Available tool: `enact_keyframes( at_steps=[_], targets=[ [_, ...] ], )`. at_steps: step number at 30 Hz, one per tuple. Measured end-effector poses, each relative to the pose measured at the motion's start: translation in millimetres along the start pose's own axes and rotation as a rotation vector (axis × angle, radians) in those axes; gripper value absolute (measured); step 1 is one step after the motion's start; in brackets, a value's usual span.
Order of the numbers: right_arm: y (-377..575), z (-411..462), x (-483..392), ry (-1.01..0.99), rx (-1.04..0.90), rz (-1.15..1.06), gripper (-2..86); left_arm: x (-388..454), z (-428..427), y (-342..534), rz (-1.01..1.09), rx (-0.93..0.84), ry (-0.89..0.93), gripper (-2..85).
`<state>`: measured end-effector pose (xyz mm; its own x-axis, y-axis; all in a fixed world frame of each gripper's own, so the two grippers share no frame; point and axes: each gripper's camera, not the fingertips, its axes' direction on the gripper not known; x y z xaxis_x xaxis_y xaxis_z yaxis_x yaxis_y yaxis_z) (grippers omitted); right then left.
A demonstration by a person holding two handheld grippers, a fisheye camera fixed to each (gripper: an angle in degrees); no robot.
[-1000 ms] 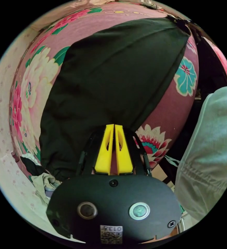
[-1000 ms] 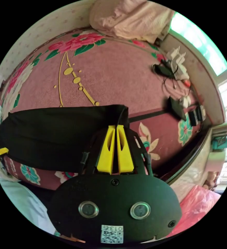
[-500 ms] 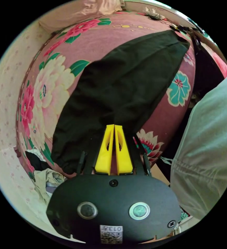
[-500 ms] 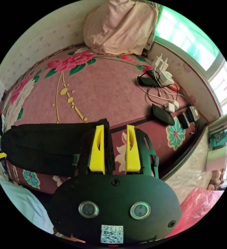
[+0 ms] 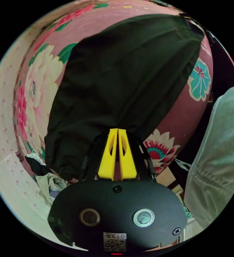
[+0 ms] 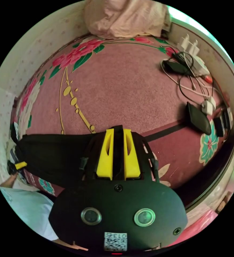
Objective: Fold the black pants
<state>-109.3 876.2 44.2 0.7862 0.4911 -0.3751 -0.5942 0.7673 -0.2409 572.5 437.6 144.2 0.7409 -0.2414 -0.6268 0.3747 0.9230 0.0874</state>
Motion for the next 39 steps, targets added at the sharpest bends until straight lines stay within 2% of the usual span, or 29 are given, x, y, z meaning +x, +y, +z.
enact_keyframes(
  at_steps=[4, 8, 10, 13, 15, 17, 20, 24, 27, 29, 31, 34, 35, 36, 39],
  targets=[
    [5, -10, 32, -0.087, 0.041, 0.114, 8.8, -6, -4, 28, -0.020, -0.027, 0.032, -0.2],
    [29, -76, 37, 0.022, 0.177, 0.181, 8.5, -30, -33, 73, -0.081, 0.057, 0.098, 0.0],
    [45, -109, 13, 0.090, 0.239, 0.144, 8.2, -51, -41, 100, -0.203, 0.096, 0.076, 0.3],
    [75, -133, -46, 0.124, 0.297, 0.067, 7.8, -106, -29, 161, -0.577, 0.104, -0.004, 1.6],
    [96, -121, -90, 0.113, 0.250, 0.064, 7.2, -154, -8, 217, -0.885, 0.130, 0.039, 4.5],
    [109, -107, -122, 0.091, 0.205, 0.070, 6.6, -182, 10, 249, -1.031, 0.154, 0.081, 7.1],
    [124, -85, -176, 0.241, 0.135, 0.052, 6.5, -217, 39, 274, -1.132, 0.200, 0.167, 10.4],
    [122, -71, -205, 0.412, 0.104, 0.067, 7.9, -253, 79, 274, -1.143, 0.202, 0.298, 11.9],
    [98, -45, -197, 0.385, 0.001, 0.079, 2.9, -266, 109, 266, -1.086, 0.093, 0.390, 8.9],
    [82, -26, -192, 0.395, -0.097, 0.066, 1.7, -267, 99, 266, -1.010, 0.092, 0.348, 7.1],
    [70, -30, -191, 0.424, -0.079, 0.063, 1.0, -265, 86, 274, -0.944, 0.095, 0.331, 6.2],
    [51, -39, -177, 0.345, -0.106, 0.111, 0.5, -258, 96, 297, -0.874, 0.086, 0.329, 6.7],
    [45, -40, -177, 0.334, -0.110, 0.108, 0.3, -260, 117, 303, -0.873, 0.051, 0.378, 7.0],
    [40, -41, -181, 0.348, -0.120, 0.084, 0.2, -266, 134, 310, -0.907, 0.062, 0.451, 7.2],
    [26, -48, -192, 0.413, -0.199, 0.050, 0.0, -278, 141, 326, -0.939, 0.124, 0.525, 8.0]
  ],
)
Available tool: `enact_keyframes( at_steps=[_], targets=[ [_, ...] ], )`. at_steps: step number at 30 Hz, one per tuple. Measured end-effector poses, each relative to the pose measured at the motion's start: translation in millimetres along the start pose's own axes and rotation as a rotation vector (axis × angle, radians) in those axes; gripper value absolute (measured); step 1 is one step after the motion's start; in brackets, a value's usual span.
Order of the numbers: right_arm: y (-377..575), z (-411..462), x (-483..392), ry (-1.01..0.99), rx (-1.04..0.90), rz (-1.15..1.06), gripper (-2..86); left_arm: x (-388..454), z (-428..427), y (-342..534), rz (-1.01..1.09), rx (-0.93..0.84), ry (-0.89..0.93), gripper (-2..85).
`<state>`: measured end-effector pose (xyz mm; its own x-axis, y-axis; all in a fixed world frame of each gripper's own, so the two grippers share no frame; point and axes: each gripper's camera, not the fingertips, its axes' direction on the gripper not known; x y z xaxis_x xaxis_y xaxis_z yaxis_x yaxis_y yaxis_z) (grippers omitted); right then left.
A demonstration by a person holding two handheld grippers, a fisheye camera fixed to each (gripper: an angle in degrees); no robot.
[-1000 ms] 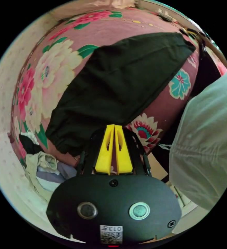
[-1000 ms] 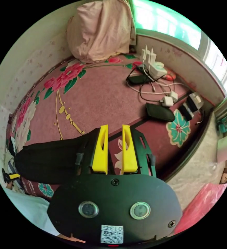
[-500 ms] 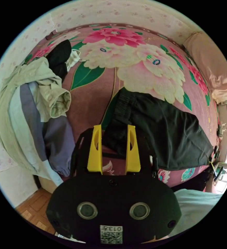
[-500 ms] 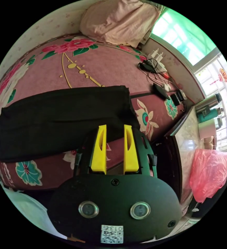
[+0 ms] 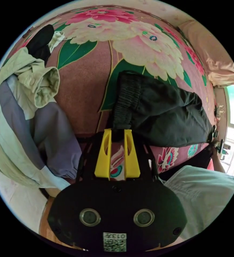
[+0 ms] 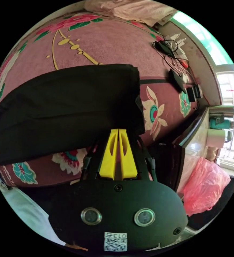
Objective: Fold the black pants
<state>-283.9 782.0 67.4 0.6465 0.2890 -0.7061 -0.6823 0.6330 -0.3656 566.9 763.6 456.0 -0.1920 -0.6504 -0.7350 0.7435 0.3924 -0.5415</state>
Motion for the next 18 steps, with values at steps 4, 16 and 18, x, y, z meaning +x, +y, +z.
enact_keyframes(
  at_steps=[4, 16, 18],
  targets=[
    [6, -55, 9, -0.006, 0.124, 0.093, 0.0, -23, -30, 15, -0.002, 0.041, 0.029, 7.7],
    [42, -149, -292, -0.312, 0.252, -0.606, -0.1, 297, 22, 1, 0.986, 0.142, -0.072, 0.6],
    [40, -140, -318, -0.264, 0.242, -0.615, -0.1, 330, 56, 2, 1.073, 0.032, -0.061, 0.3]
  ],
)
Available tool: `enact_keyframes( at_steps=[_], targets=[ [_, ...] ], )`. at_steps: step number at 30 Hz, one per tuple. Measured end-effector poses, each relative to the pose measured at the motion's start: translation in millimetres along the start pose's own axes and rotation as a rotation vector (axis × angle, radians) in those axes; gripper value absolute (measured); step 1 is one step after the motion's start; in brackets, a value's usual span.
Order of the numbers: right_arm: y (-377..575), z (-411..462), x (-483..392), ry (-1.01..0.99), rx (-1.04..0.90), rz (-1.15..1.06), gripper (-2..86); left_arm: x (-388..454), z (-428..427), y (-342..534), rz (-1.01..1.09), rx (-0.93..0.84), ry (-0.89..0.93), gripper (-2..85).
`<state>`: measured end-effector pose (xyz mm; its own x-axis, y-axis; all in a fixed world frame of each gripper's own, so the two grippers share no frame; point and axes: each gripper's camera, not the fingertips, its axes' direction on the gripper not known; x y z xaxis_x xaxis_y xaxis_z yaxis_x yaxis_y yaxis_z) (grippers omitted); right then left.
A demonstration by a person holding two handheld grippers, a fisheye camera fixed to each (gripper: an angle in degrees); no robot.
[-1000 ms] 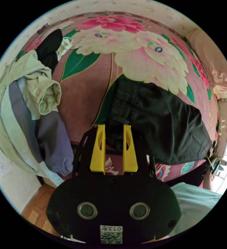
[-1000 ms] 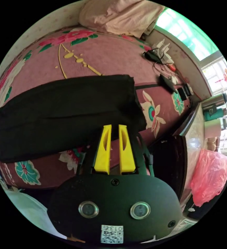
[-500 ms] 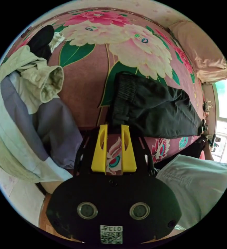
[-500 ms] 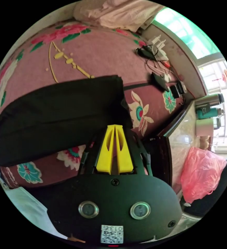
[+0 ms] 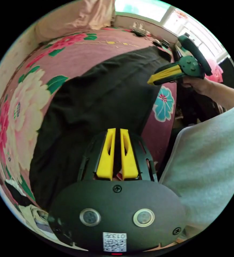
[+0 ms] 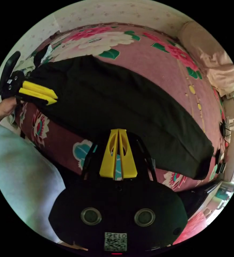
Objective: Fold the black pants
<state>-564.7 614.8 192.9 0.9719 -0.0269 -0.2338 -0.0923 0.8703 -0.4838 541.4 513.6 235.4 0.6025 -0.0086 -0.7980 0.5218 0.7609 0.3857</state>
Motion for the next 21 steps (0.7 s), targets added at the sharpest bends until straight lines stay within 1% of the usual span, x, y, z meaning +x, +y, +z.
enact_keyframes(
  at_steps=[1, 2, 3, 5, 7, 8, 11, 12, 13, 14, 16, 17, 19, 21],
  targets=[
    [-2, 7, -3, -0.021, -0.030, -0.020, -0.1, 3, 9, -2, 0.019, -0.034, 0.016, 0.2],
    [-1, 21, -8, -0.031, -0.098, -0.057, -0.1, 10, 26, -1, 0.068, -0.128, 0.056, 0.0],
    [6, 14, -10, -0.006, -0.044, -0.071, -0.1, 12, 18, 6, 0.083, -0.057, 0.043, -0.1],
    [12, 14, -7, -0.020, -0.092, -0.082, -0.1, 10, 17, 13, 0.090, -0.107, 0.063, -0.2],
    [17, 13, 0, -0.046, -0.143, -0.074, -0.1, 7, 9, 17, 0.066, -0.103, 0.100, -0.2],
    [20, 9, 5, -0.049, -0.136, -0.054, -0.1, 8, 3, 15, 0.066, -0.097, 0.090, -0.3],
    [24, -17, 13, -0.020, 0.018, 0.027, 0.0, 16, -16, 4, 0.053, -0.002, -0.009, -0.2],
    [23, -19, 12, -0.007, 0.049, 0.037, 0.0, 21, -13, -3, 0.059, -0.007, -0.019, -0.3],
    [23, -17, 11, 0.012, 0.051, 0.035, -0.1, 23, -8, -8, 0.065, -0.031, -0.015, -0.3],
    [22, -7, 7, 0.047, 0.022, 0.030, 0.0, 28, 9, -14, 0.076, -0.120, 0.013, -0.3],
    [27, 22, 5, 0.045, -0.101, 0.003, 0.0, 32, 8, -9, 0.055, -0.084, 0.013, -0.3],
    [40, 18, 5, 0.037, -0.006, -0.007, 0.0, 33, 5, -6, 0.034, -0.078, 0.022, -0.4],
    [53, 18, 12, -0.011, 0.003, -0.004, 0.0, 38, 0, -3, 0.026, -0.104, 0.034, -0.4],
    [58, 13, 28, -0.073, -0.039, 0.024, 0.0, 46, -16, -13, 0.032, -0.120, 0.003, -0.4]
  ],
)
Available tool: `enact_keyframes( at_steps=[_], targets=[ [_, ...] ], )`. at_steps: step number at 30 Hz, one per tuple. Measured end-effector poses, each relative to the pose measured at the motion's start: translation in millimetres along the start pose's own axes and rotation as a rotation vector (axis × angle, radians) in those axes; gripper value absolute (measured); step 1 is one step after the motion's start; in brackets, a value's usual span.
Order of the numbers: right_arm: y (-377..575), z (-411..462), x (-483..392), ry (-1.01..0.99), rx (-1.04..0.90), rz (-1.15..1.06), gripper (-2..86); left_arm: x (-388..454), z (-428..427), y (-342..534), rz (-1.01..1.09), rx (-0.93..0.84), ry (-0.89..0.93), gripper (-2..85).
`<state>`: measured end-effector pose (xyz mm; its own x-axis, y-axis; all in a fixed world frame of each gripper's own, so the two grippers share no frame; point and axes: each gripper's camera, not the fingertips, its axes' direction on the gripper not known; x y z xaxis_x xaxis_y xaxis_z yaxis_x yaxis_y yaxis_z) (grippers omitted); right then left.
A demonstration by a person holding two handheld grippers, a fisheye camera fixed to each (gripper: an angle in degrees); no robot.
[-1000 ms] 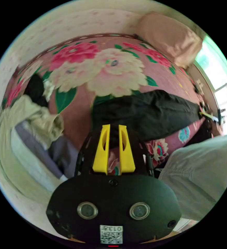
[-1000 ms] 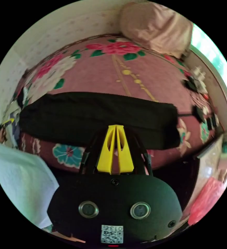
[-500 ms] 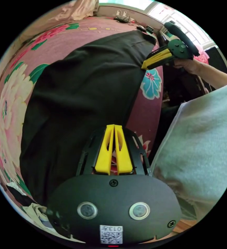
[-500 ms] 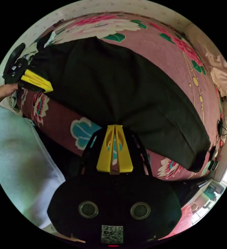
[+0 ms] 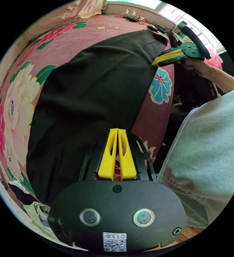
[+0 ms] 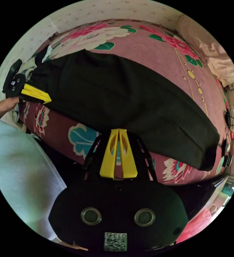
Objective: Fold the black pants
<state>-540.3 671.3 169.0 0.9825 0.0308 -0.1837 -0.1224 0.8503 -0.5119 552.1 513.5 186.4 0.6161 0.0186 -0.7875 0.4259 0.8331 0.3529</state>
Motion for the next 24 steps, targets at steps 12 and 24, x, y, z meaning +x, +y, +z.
enact_keyframes(
  at_steps=[12, 24],
  targets=[
    [46, 12, 203, 0.301, 0.021, 0.360, 0.3, -67, -19, -105, -0.220, 0.034, -0.263, -0.3],
    [198, -33, 365, 0.093, 0.255, 0.469, 9.2, 18, -94, -299, -0.048, 0.268, -0.156, 4.9]
  ],
)
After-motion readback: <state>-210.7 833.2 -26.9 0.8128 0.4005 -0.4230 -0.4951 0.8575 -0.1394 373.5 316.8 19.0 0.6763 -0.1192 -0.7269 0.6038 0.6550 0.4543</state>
